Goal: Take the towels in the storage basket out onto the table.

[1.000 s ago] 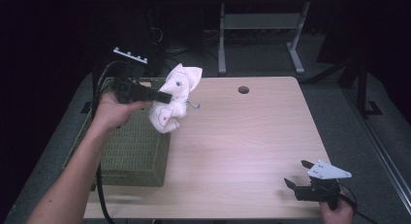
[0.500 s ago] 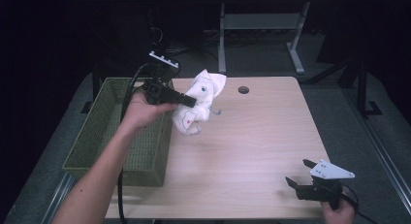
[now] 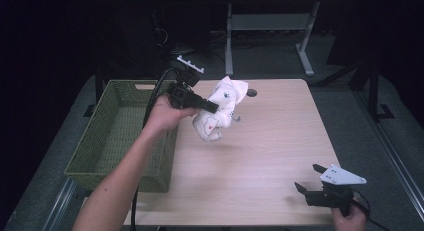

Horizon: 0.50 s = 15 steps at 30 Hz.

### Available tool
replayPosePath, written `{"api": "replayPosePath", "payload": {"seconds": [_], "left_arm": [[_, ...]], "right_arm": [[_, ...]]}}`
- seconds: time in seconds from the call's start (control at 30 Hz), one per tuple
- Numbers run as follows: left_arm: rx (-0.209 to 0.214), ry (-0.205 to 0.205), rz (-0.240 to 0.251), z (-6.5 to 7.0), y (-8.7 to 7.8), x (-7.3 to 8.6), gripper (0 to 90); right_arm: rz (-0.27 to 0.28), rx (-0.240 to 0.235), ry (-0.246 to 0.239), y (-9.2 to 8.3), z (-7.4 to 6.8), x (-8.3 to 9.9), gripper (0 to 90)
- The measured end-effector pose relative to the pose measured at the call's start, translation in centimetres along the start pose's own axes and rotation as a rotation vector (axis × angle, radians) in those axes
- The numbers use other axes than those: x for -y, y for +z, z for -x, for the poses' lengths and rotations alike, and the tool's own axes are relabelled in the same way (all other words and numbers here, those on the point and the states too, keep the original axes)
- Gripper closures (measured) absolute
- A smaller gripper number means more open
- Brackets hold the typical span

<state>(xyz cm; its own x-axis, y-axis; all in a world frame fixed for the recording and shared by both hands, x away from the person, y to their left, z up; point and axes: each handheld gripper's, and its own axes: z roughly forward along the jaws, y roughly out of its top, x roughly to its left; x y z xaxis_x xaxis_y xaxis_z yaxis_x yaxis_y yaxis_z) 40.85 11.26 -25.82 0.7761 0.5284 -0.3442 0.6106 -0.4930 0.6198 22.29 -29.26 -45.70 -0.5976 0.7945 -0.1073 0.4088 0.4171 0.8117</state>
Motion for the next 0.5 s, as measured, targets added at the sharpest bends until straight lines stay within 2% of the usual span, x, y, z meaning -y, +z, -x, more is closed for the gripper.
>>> {"api": "replayPosePath", "payload": {"seconds": [0.5], "left_arm": [[0.012, -0.007, -0.026, 0.2, 2.7, -1.2, 78.0]], "right_arm": [[0.001, -0.003, 0.008, 0.0, -0.1, 0.0, 13.5]]}}
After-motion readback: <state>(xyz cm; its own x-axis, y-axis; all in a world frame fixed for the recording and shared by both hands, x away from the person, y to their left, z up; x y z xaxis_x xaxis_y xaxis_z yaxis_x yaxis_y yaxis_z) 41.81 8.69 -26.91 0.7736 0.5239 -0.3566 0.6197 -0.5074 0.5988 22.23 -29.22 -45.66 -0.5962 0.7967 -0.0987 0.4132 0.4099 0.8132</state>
